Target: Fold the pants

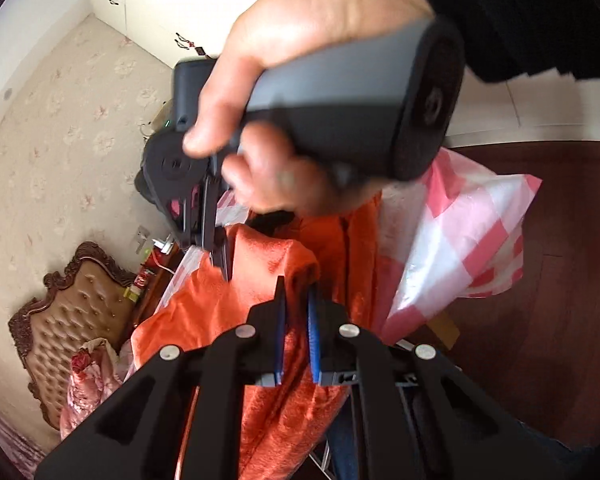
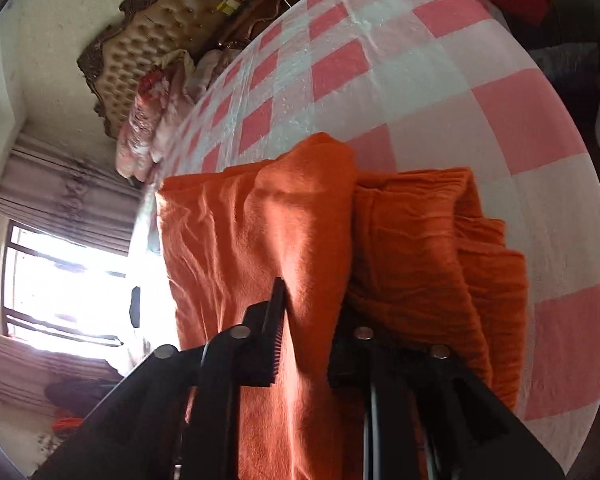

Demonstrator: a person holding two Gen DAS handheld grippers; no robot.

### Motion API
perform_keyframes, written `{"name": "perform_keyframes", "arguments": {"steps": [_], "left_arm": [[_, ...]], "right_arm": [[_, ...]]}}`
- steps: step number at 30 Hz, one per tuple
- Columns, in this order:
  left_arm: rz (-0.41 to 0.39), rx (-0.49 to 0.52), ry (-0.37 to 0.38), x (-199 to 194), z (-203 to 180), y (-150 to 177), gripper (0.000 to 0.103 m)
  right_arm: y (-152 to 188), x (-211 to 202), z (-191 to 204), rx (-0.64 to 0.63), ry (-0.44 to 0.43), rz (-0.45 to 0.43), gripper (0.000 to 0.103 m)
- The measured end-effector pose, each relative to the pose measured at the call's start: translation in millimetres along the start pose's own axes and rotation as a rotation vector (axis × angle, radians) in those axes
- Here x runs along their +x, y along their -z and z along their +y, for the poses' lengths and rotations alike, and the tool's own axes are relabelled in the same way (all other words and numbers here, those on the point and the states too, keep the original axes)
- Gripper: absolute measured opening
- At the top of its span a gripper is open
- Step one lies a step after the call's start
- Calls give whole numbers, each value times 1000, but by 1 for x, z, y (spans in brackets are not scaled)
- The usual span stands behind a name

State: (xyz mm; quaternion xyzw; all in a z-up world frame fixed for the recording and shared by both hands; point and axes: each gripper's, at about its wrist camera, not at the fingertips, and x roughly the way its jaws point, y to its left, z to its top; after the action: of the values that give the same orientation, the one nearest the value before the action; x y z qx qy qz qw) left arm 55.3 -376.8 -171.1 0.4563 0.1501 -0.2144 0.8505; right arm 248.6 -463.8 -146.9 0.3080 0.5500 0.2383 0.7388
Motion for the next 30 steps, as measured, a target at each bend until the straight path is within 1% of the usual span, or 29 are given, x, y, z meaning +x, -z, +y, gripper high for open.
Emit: {"name": "perform_keyframes", "arguments": {"steps": [2,4,5,7,8,10,13,17,21,24,26,27,28,29,30], "left_arm": [[-1,8,-18,7,-2,-1,12],[-4,10,-21,8,-8,1,13],[-4,14,-21,10,-9,2,11],[-10,19,-24,5,-15,-2,10],[-16,11,-28,0,-9,-5,9],[-42,1,-51,-7,-5,-13,9],[-73,-2,-52,-14,-2,-26,9],[-111,27,-44,-20,-10,-38,9],[-123,43,-35,-17,-16,-45,9],[-138,58,-43,-17,-21,-52,9],[-152,67,-52,-14,-22,-53,9],[-159,74,-49,-13,-27,-58,9],[-158,82,-26,-7,-33,-59,9],[-147,89,-6,0,-37,-59,12],[-133,86,39,7,-42,-58,13]], "right_arm": [[-2,-7,-4,-10,-21,-4,25],[-4,-10,-6,1,-40,-9,26],[-6,-11,-5,-1,-49,-16,25],[-8,-11,1,-31,-37,-11,7],[-7,-11,4,-54,-12,-3,6],[-7,-17,17,-113,18,-10,6],[-5,-36,33,-149,53,-45,5],[-2,-57,35,-170,78,-71,5],[-3,-62,33,-167,105,-75,5],[-4,-65,27,-157,128,-87,5],[-5,-67,29,-196,182,-106,6],[-5,-67,29,-224,233,-115,6],[-6,-63,27,-248,293,-120,6],[-6,-59,24,-251,323,-118,6],[-6,-54,18,-255,372,-112,6]]}}
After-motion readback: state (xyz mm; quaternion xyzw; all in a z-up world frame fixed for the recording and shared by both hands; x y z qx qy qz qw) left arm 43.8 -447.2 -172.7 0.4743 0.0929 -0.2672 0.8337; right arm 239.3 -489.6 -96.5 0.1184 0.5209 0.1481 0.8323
